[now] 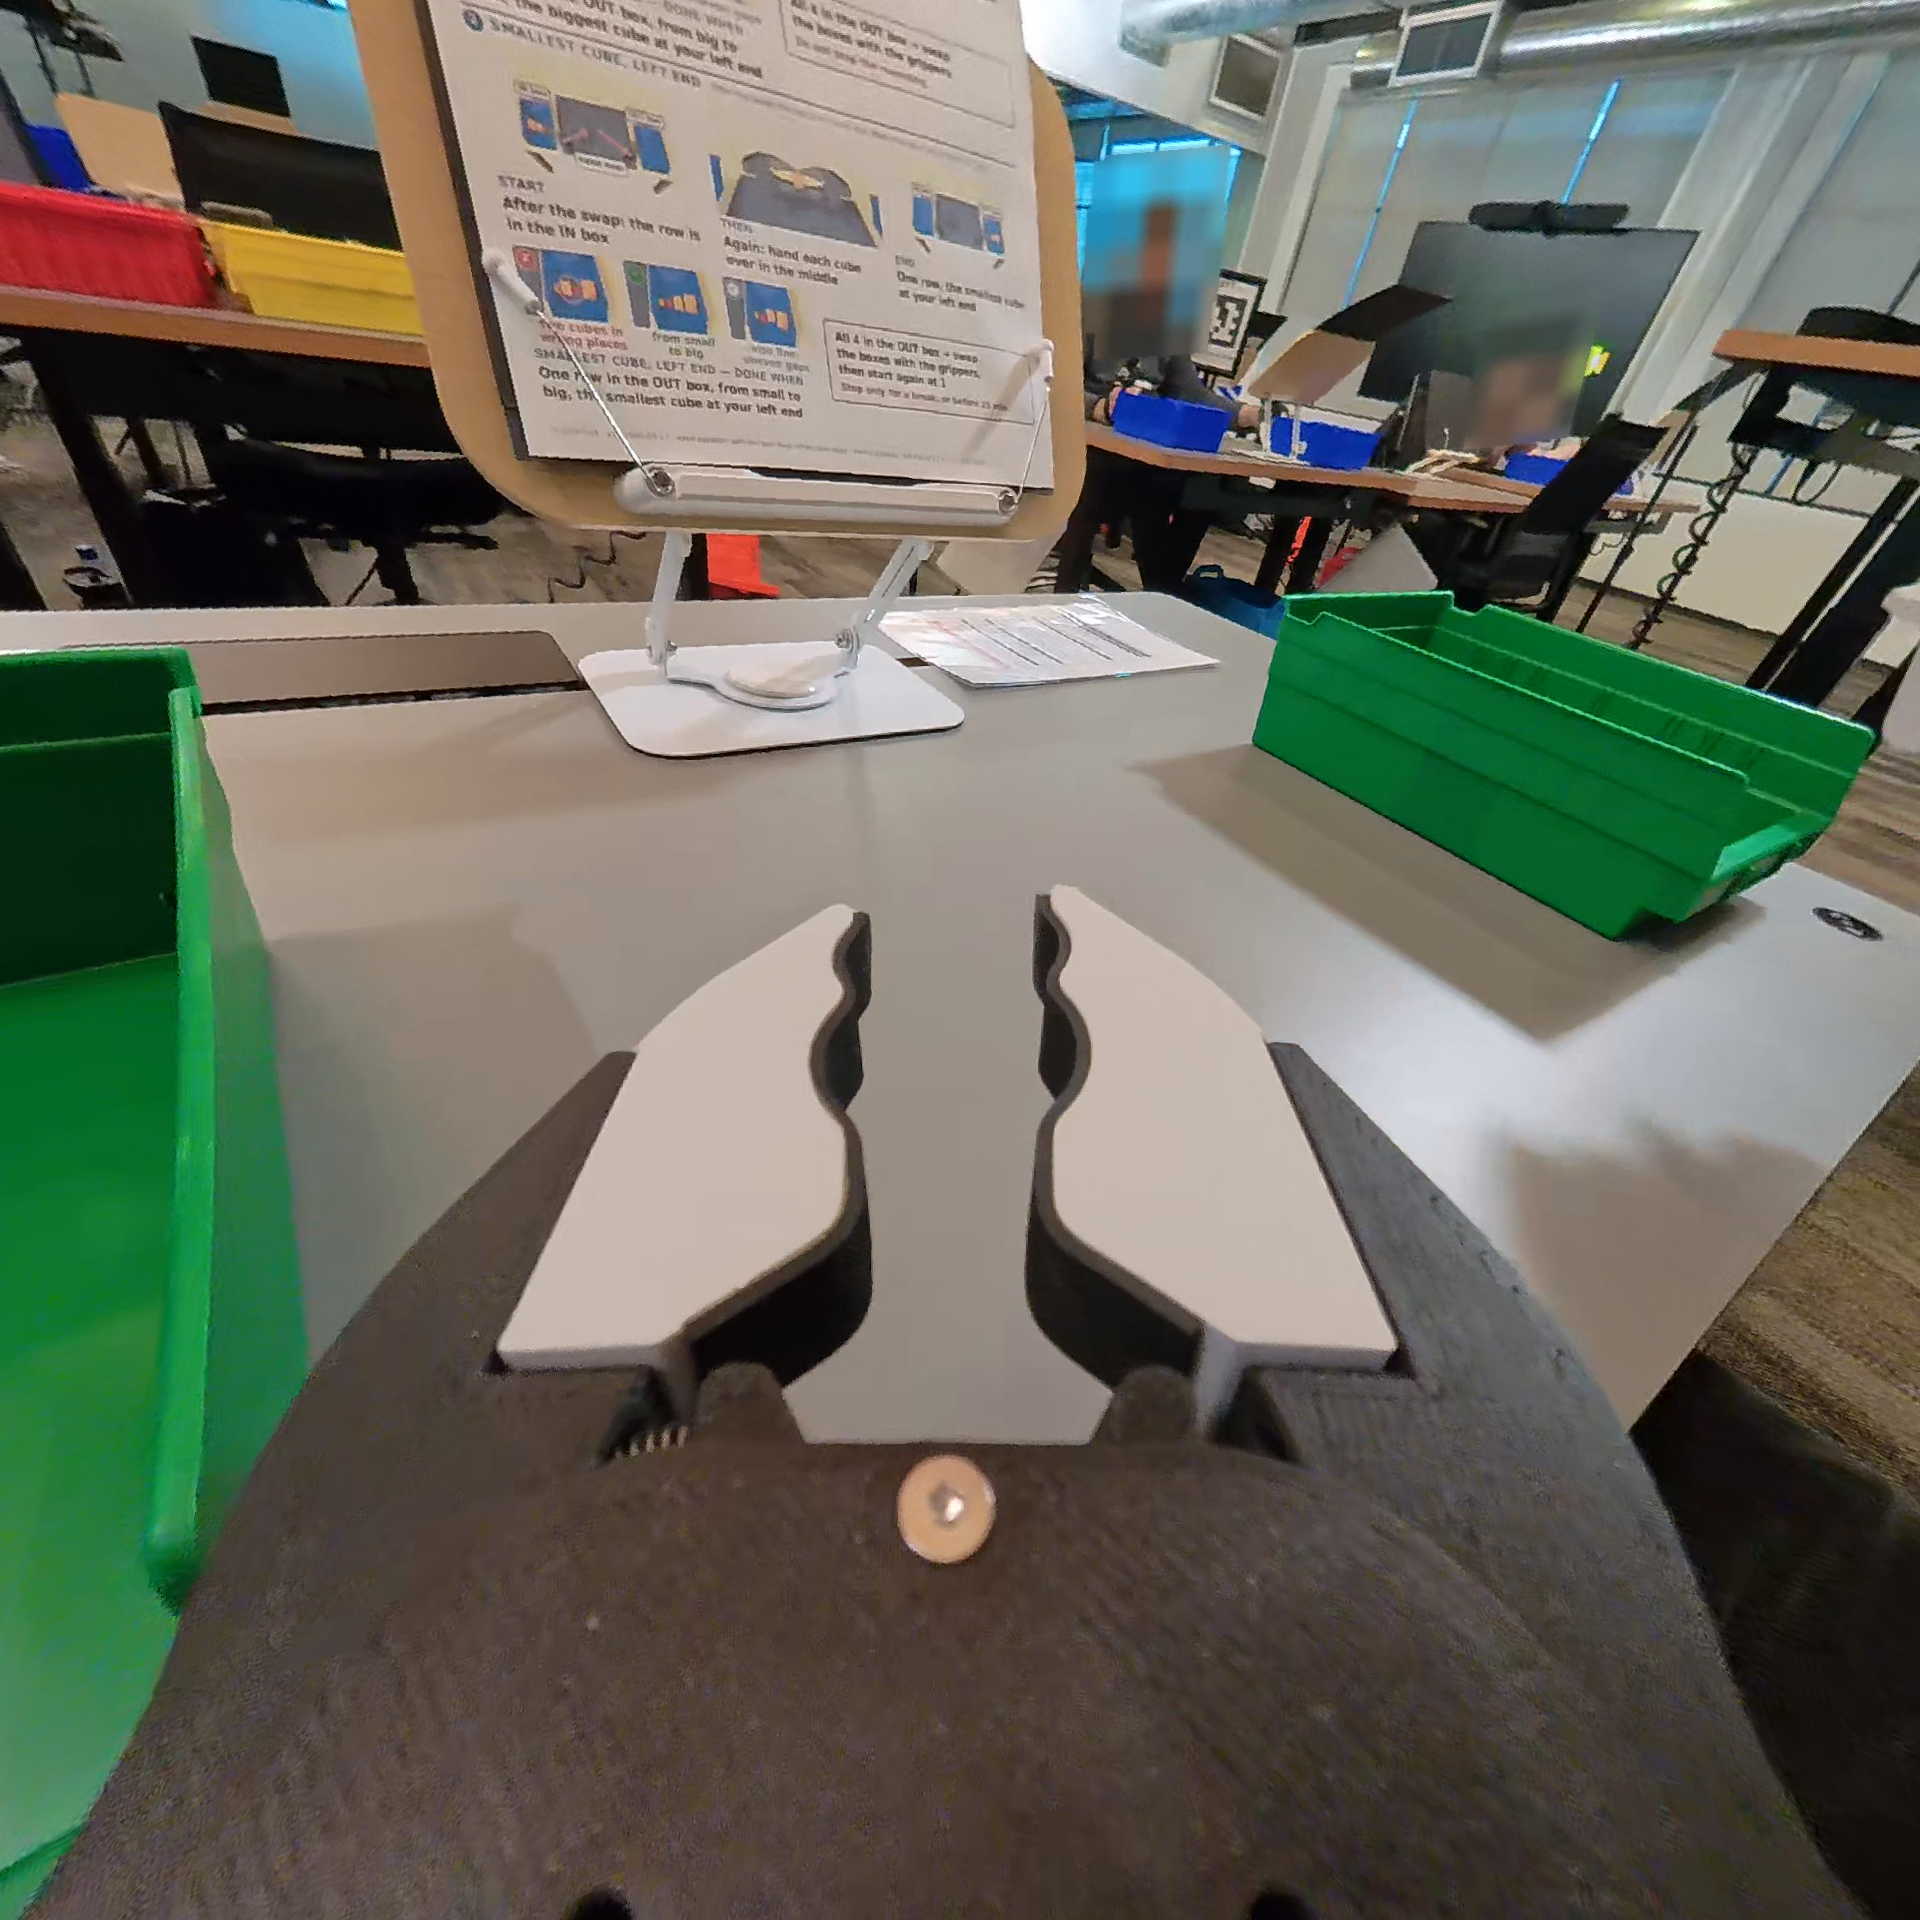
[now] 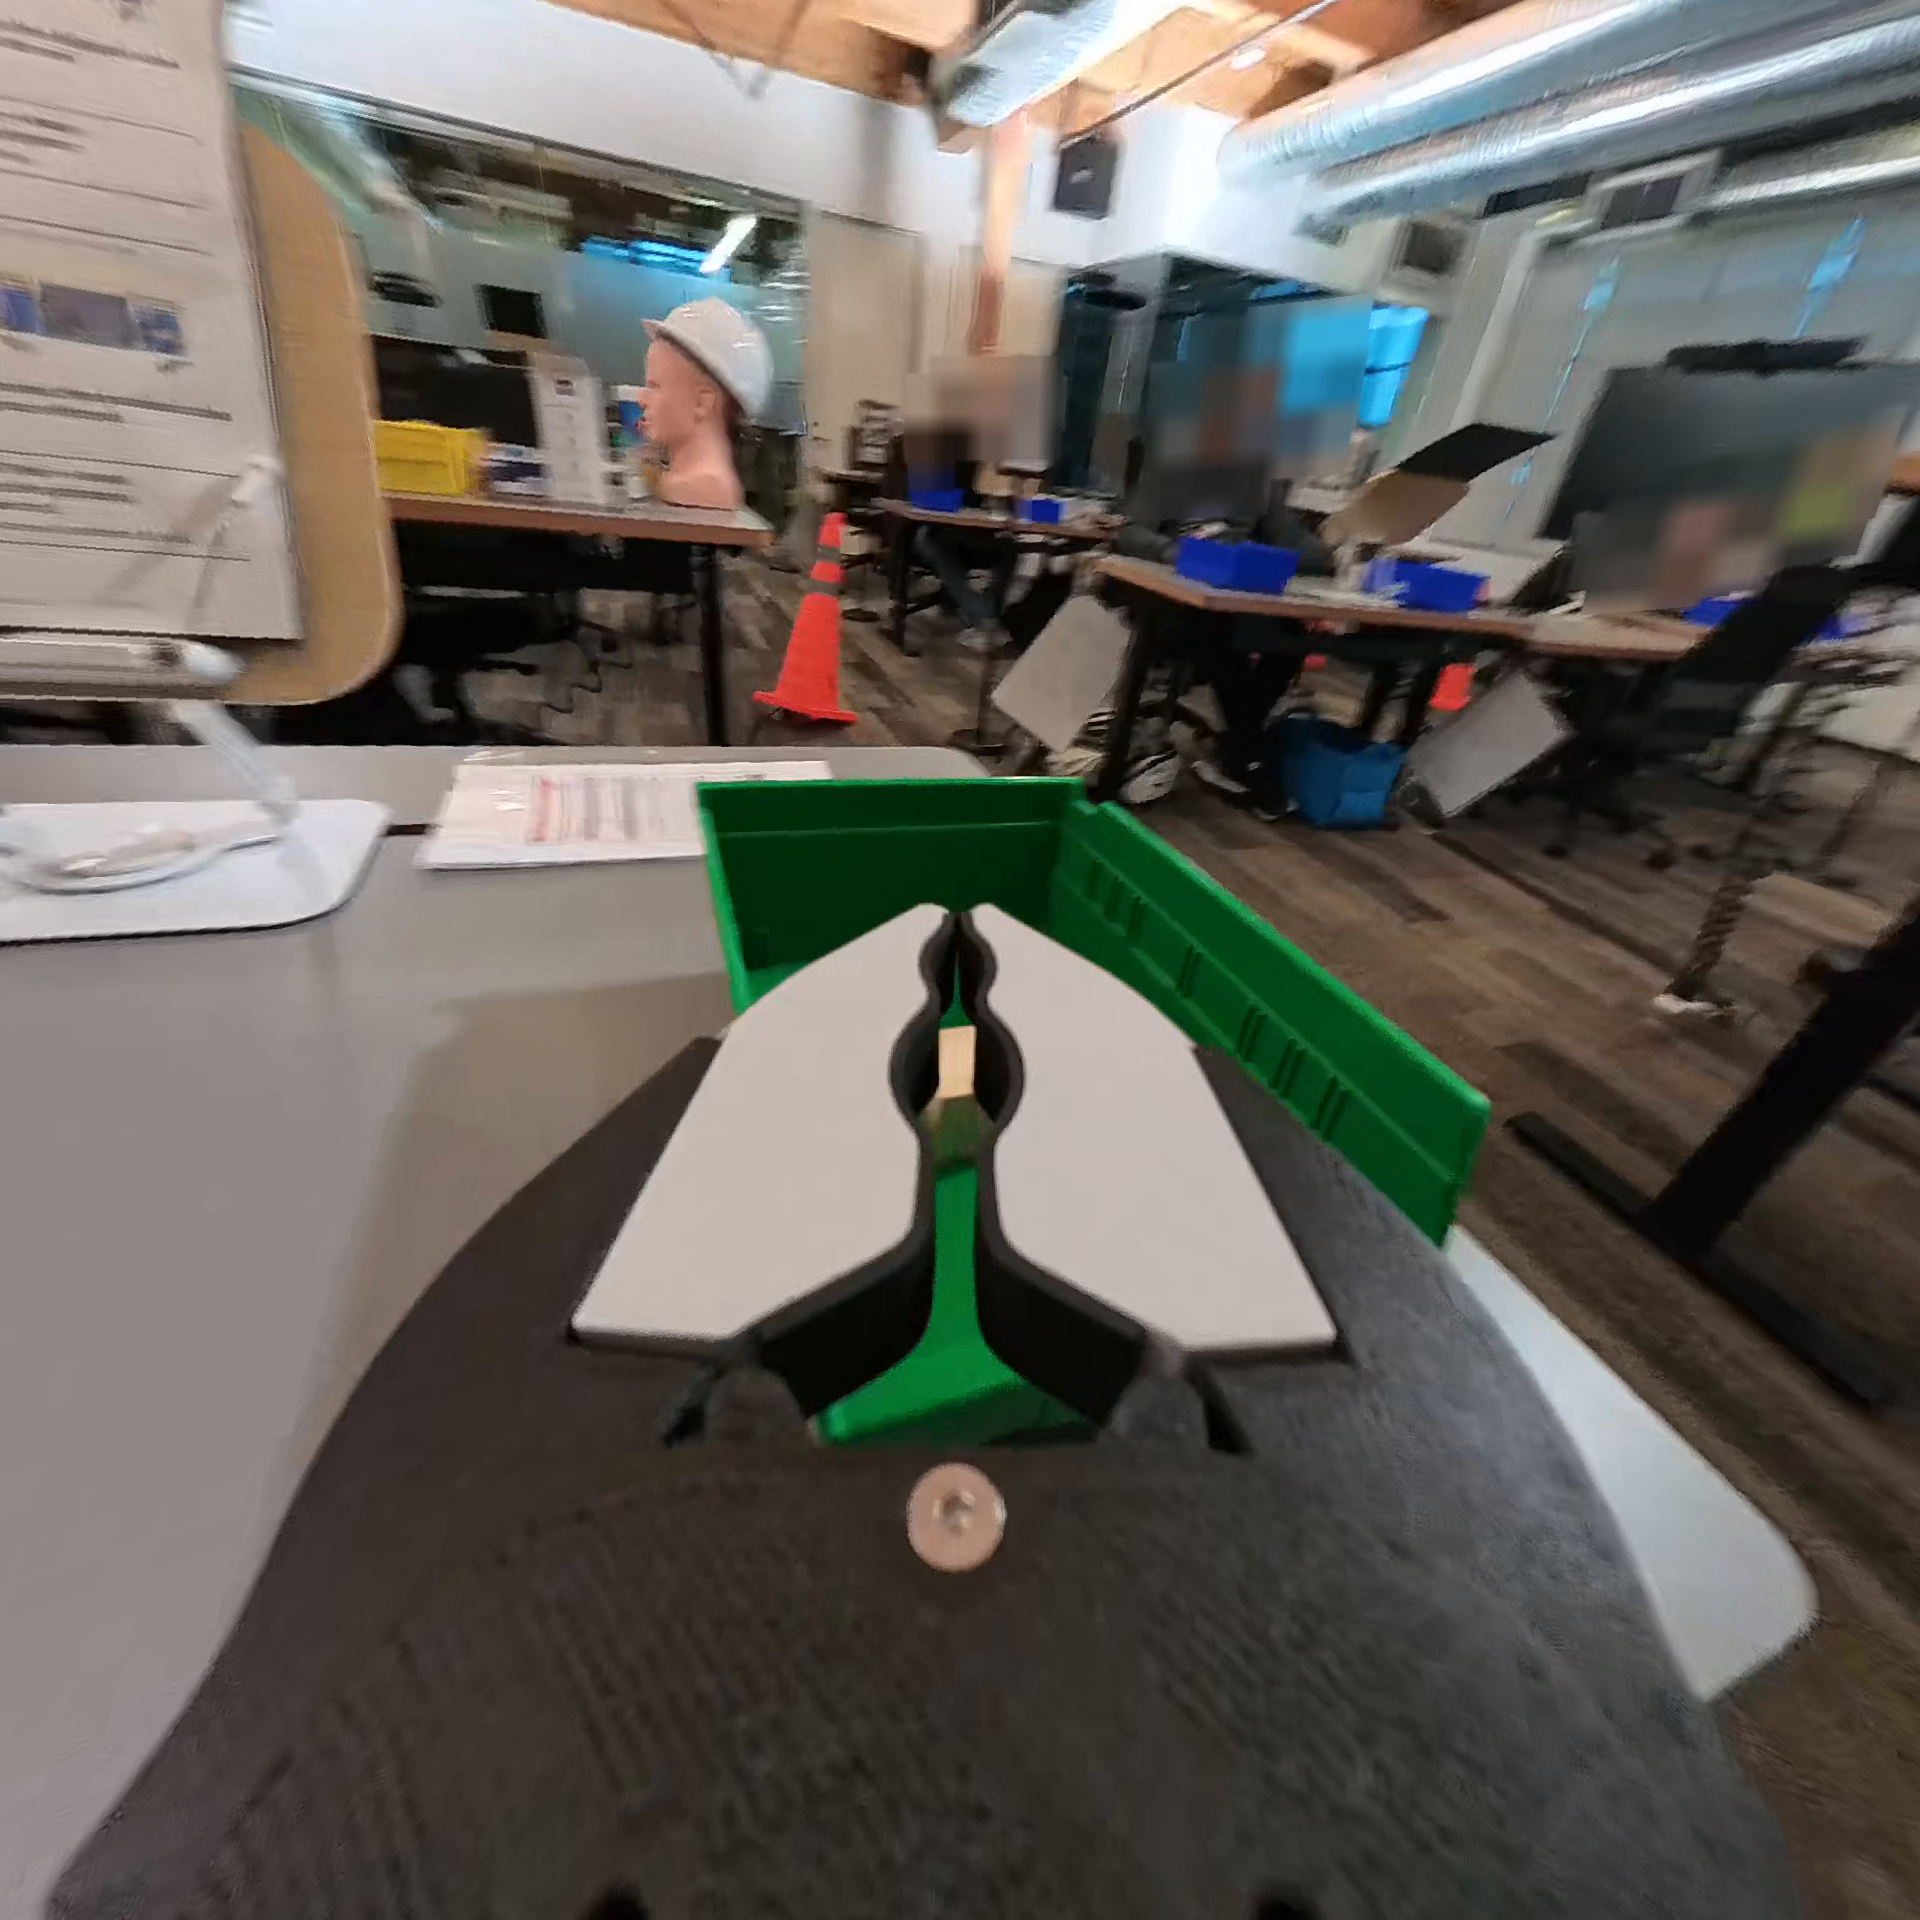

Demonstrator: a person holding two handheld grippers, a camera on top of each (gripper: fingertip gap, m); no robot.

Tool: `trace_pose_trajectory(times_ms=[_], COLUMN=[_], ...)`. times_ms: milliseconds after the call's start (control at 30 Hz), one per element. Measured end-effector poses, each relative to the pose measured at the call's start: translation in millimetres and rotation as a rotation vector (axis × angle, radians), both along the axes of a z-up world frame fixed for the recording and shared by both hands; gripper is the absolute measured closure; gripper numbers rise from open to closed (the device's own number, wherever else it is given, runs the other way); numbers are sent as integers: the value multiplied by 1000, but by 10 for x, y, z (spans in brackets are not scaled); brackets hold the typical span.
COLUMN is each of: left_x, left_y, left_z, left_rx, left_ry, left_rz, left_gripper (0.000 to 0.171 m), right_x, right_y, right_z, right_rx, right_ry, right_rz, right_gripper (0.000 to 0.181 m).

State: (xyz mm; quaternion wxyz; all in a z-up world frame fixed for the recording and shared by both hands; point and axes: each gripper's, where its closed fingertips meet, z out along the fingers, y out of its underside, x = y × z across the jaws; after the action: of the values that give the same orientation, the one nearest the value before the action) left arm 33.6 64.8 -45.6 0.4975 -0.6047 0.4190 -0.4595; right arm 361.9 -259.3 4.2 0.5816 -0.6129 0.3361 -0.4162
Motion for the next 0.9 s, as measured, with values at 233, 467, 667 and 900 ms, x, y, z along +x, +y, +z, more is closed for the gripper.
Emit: trace_pose_trajectory(times_ms=[233, 467, 667, 900], left_x=[98, 24, 15, 79], left_y=[-4, 94, 146, 98], left_z=[-94, -43, -70, -191], left_rx=[44, -20, -120, -250], left_ry=[46, -8, -30, 7], left_rz=[-5, 54, 48, -4], left_gripper=[138, 171, 171, 165], right_x=[-8, -77, -38, -33], right_y=[39, 135, 40, -120], right_z=[7, 6, 46, 70], right_rx=[-47, -57, 75, 41], right_ry=[-62, -116, -64, -65], right_rz=[-105, -84, -89, -142], right_gripper=[181, 181, 181, 181])
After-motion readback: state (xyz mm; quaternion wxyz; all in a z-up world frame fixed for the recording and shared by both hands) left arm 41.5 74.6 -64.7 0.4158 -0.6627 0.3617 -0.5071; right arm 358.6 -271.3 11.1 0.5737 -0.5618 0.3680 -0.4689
